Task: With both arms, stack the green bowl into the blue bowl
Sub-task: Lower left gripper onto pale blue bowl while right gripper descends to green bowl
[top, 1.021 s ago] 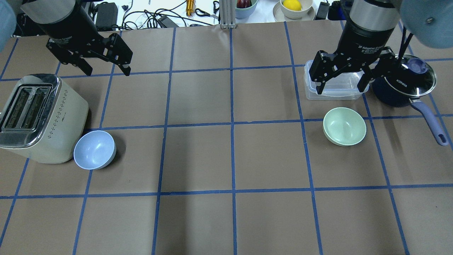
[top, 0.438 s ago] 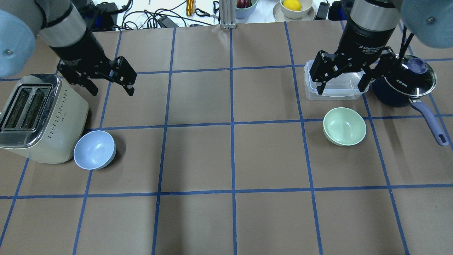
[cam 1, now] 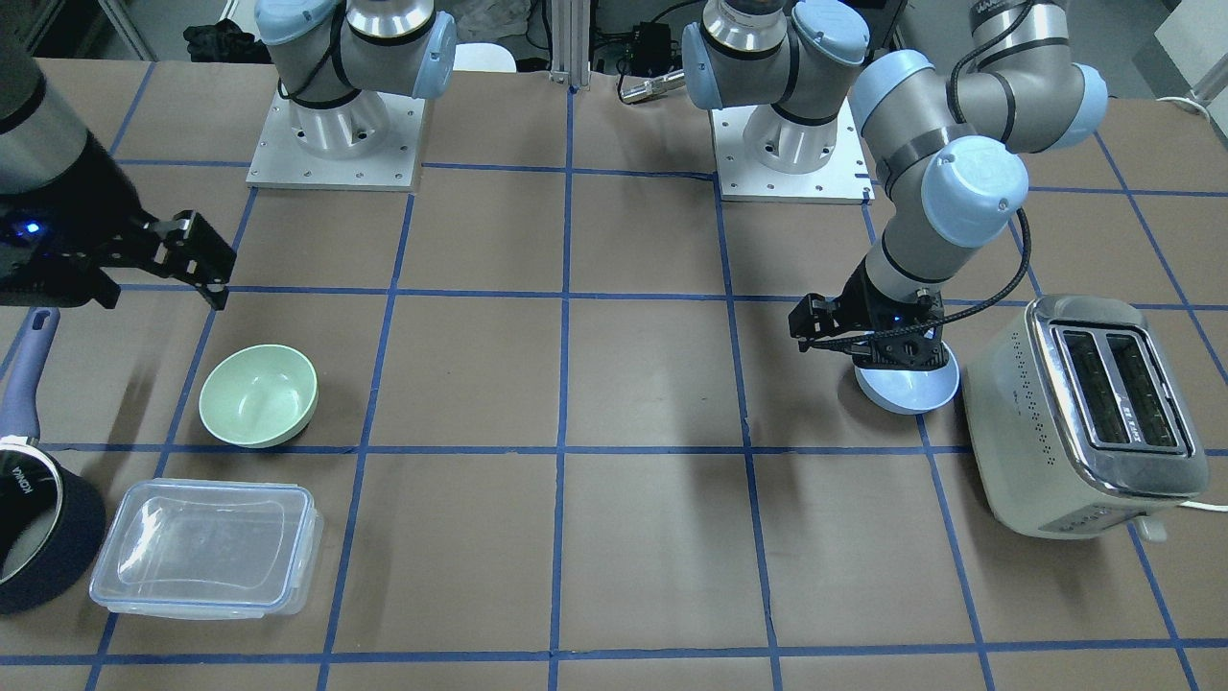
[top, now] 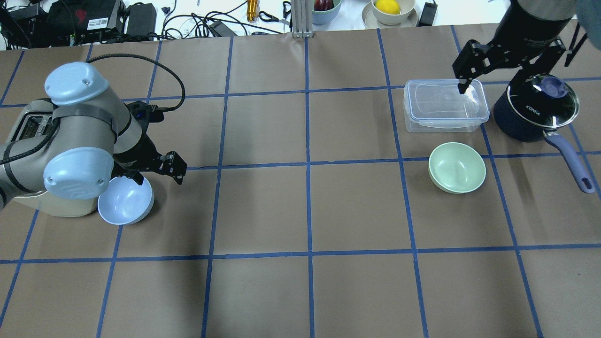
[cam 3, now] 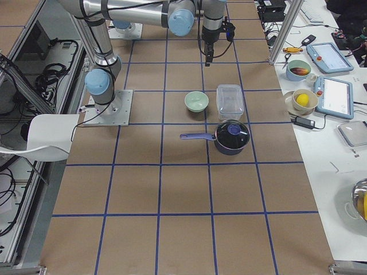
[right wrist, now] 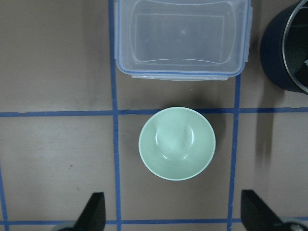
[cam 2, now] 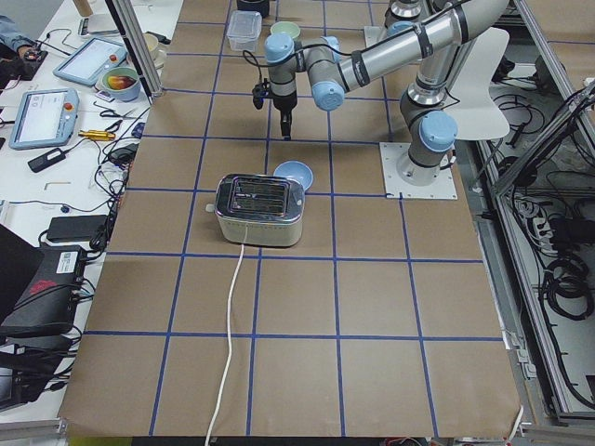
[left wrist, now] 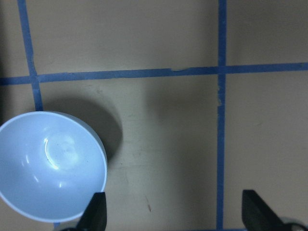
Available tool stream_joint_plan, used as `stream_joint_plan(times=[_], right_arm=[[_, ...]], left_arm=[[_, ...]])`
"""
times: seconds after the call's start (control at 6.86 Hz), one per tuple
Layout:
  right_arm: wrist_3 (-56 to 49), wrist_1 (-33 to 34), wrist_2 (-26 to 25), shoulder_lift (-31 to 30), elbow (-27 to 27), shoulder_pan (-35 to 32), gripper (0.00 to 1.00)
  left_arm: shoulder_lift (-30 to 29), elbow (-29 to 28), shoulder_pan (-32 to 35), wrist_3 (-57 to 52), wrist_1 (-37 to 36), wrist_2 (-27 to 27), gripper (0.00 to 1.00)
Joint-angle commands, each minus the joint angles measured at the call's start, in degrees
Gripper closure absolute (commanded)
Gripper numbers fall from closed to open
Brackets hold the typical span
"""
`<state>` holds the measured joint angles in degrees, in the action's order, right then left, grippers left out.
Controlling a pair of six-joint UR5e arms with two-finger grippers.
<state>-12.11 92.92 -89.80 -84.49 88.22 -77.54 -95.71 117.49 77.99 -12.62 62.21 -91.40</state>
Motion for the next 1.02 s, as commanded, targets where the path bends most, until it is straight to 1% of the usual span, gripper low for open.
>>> stream_joint_plan(times=[0.0,0.15,0.29,0.44,0.58,0.73,0.88], right_arm=[[-4.1,7.8,0.7,4.5,5.8,6.8,0.00],[-7.9,12.9,0.4,5.0,9.4,7.4,0.00],[-9.6,16.2,0.4,5.1,13.0,8.0,0.00],[-9.7,18.5,0.6,5.1,16.0,8.2,0.00],[-10.7,20.2,0.7,5.3,18.7,8.2,0.00],[-11.0,25.1,0.6,7.1,20.7,8.4,0.00],[-11.3,26.9,0.7,10.7,21.7,8.4,0.05]], left_arm=[[-3.8,1.4,-3.2,-1.0,-3.2,-0.3,0.00],[-5.1,1.4,-3.5,-0.8,-3.4,-1.3,0.04],[-6.4,1.5,-3.5,-1.0,-5.2,-2.6,0.27],[-6.8,1.6,-3.5,-1.2,-5.8,-2.6,0.73],[-6.6,1.3,-3.5,-2.6,-5.7,-2.9,1.00],[-6.9,1.6,-3.5,-2.9,-5.8,-4.2,1.00],[-6.9,1.2,-3.5,-2.8,-5.8,-4.2,1.00]])
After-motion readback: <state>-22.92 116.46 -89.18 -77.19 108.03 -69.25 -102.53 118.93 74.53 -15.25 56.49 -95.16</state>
